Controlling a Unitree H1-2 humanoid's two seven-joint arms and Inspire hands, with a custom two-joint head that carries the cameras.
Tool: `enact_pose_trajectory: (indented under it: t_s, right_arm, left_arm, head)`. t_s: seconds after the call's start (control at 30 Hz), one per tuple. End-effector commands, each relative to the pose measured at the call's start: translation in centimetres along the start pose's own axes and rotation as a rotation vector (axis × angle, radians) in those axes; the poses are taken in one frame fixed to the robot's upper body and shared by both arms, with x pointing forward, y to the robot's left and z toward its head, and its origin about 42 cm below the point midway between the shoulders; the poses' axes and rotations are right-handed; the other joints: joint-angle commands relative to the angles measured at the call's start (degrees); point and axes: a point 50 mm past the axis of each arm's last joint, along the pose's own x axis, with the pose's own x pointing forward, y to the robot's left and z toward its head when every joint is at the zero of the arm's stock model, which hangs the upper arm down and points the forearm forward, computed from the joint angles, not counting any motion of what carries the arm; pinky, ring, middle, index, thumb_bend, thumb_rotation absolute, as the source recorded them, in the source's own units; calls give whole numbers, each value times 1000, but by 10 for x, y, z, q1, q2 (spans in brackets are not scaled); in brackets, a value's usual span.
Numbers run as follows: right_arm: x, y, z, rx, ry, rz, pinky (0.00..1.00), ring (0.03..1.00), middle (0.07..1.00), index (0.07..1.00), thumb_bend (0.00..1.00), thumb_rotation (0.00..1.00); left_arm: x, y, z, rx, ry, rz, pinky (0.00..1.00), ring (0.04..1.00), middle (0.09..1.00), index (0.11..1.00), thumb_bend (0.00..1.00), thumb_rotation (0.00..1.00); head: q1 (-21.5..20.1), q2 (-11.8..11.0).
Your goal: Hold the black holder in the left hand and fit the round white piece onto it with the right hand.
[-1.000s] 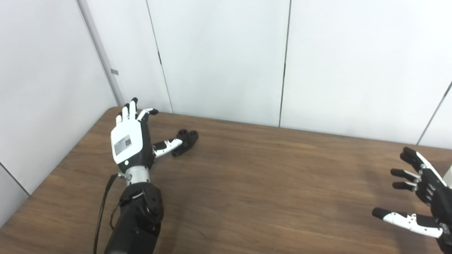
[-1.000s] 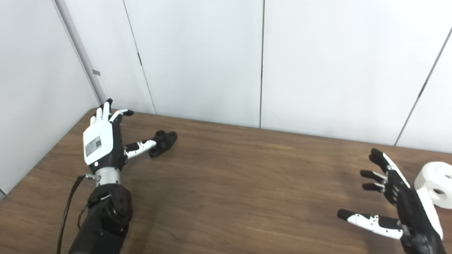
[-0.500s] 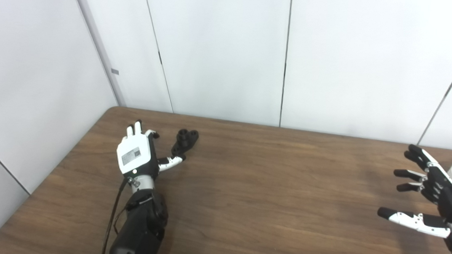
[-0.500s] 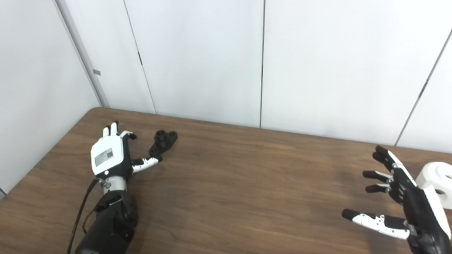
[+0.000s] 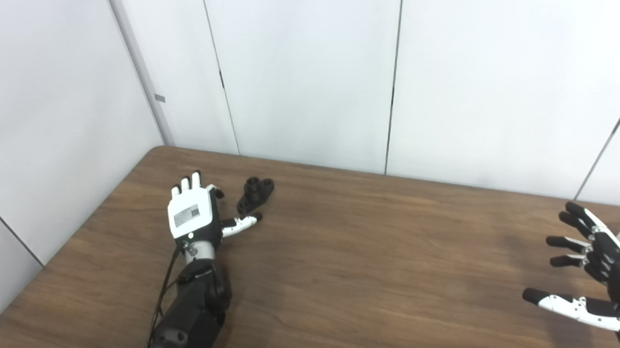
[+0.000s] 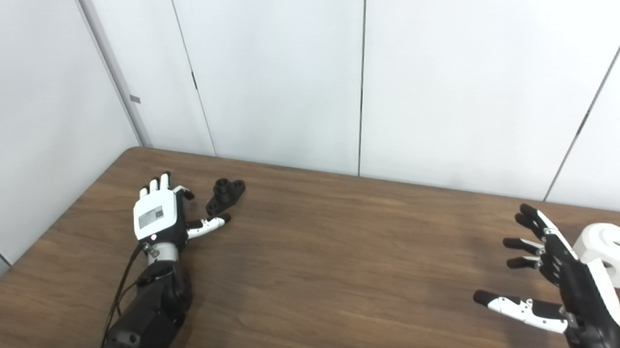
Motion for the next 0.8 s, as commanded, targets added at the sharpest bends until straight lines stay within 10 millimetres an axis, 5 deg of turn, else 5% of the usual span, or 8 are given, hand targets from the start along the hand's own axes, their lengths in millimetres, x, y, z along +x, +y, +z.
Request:
enact_pose_trajectory:
  t_s: [0.0, 0.77]
  right_arm:
    - [4, -8, 17, -9, -71, -27, 637, 773, 912, 912, 685, 0]
    - [2, -10, 23, -51, -66, -25, 652, 786, 920, 919, 671, 0]
  left_arm:
    - [11, 4, 11, -11, -26, 17, 972, 1000, 1000, 665, 996, 427]
    - [13, -20, 21, -59, -15, -118, 889, 1000, 954, 653, 948, 337]
  head:
    - [0, 0]
    - [-10, 17]
